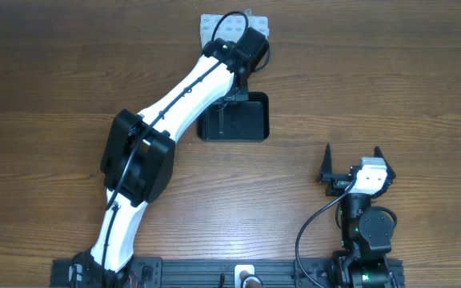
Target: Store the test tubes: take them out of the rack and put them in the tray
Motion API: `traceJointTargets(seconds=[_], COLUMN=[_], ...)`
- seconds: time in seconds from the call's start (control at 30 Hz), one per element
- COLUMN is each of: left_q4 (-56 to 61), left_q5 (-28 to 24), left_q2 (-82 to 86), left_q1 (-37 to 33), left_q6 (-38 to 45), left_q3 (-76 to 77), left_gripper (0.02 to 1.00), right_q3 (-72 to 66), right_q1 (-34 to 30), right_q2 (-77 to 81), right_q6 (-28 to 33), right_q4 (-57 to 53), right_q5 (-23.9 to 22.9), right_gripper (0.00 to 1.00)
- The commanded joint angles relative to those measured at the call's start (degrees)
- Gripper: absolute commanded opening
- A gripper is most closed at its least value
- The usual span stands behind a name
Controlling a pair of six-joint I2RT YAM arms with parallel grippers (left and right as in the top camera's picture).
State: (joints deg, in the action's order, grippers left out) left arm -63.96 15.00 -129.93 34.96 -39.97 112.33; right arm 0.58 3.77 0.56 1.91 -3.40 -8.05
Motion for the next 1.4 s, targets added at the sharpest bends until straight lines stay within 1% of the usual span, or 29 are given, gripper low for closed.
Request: traceJointTargets(seconds=[0.03,0.33,0.63,1.03,1.4], left_q4=[-0.63,-1.01,-0.98,0.96,0.87], left_q5=[-1.33,-1.31,-3.96,-4.92,-5.27], left_q2=[-0.28,-0.48,-3.06,-4.46,-4.33], left_q1=[-0.09,-0.57,-2.62,-2.78,-2.71], left_q6=[-0.42,-0.39,-0.39,-0.37,-0.37], left_q3=[-0.81,-1.03,-1.03,-1.01,-1.01], left_gripper=[0.058,0.058,0.047,0.056,0.174], right_q3=[-0.28,-0.28,-0.28,-0.28,-0.28], right_q1=[-0.33,-0.33,-0.33,-0.33,-0.33], right_q2=[-0.13,-0.13,-0.13,-0.13,-0.13], right_q6=[-0.11,-0.11,-0.13,-0.13,-0.11], right_q4=[-0.17,-0.17,-0.17,-0.17,-0.17], right_q5=[-0.57,-0.57,-0.57,-0.59,-0.57], right_gripper=[0.991,0.993,0.991,0.991,0.991])
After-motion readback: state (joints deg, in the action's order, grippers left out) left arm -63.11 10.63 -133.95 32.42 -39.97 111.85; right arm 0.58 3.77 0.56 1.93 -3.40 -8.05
